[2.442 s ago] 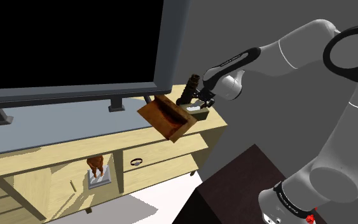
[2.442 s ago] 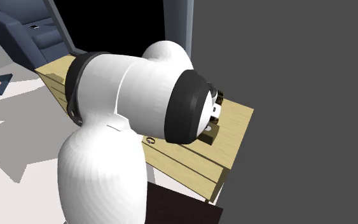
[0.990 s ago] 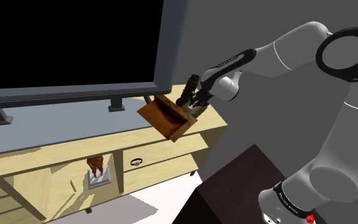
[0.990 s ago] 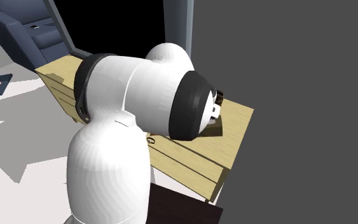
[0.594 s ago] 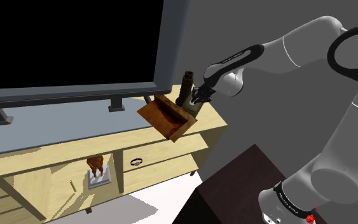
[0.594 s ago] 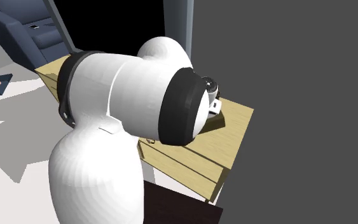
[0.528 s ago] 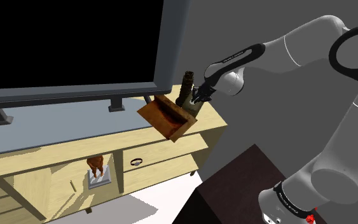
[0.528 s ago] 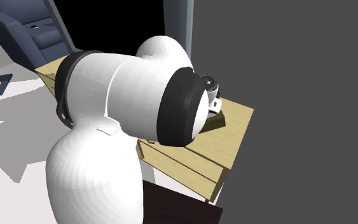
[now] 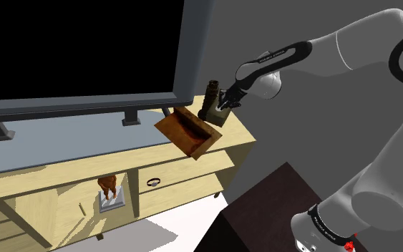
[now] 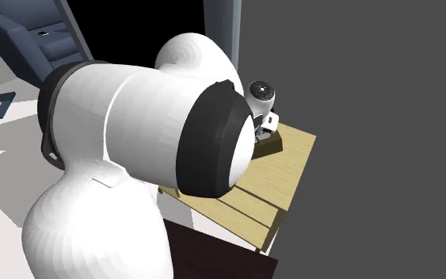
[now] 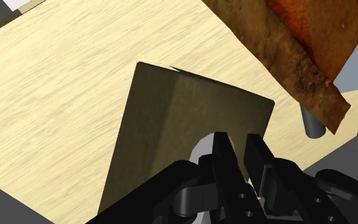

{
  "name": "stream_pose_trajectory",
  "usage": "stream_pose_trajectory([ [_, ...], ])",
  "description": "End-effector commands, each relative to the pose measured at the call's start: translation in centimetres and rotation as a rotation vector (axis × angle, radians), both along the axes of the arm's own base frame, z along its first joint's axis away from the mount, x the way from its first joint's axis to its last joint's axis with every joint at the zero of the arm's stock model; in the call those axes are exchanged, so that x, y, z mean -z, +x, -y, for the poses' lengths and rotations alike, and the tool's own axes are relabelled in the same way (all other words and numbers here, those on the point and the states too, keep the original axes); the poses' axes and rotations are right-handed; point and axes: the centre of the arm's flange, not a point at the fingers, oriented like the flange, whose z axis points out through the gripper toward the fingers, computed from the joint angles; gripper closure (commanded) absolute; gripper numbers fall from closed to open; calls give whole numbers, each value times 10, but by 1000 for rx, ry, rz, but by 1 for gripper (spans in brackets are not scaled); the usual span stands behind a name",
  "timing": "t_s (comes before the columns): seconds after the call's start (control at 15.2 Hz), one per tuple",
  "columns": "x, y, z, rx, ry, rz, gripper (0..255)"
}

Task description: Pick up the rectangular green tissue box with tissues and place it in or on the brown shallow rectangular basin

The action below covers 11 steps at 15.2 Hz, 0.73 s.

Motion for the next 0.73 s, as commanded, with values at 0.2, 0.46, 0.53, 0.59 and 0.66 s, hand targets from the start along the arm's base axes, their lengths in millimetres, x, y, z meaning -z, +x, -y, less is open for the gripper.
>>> stream_pose_trajectory([
  [0.2, -26, -1, 0, 0, 0, 0, 255],
  [0.46, -47, -1, 0, 0, 0, 0, 255],
  [0.53, -52, -1, 0, 0, 0, 0, 255],
  [0.59, -58, -1, 0, 0, 0, 0, 255],
  [0.66, -63, -1, 0, 0, 0, 0, 255],
])
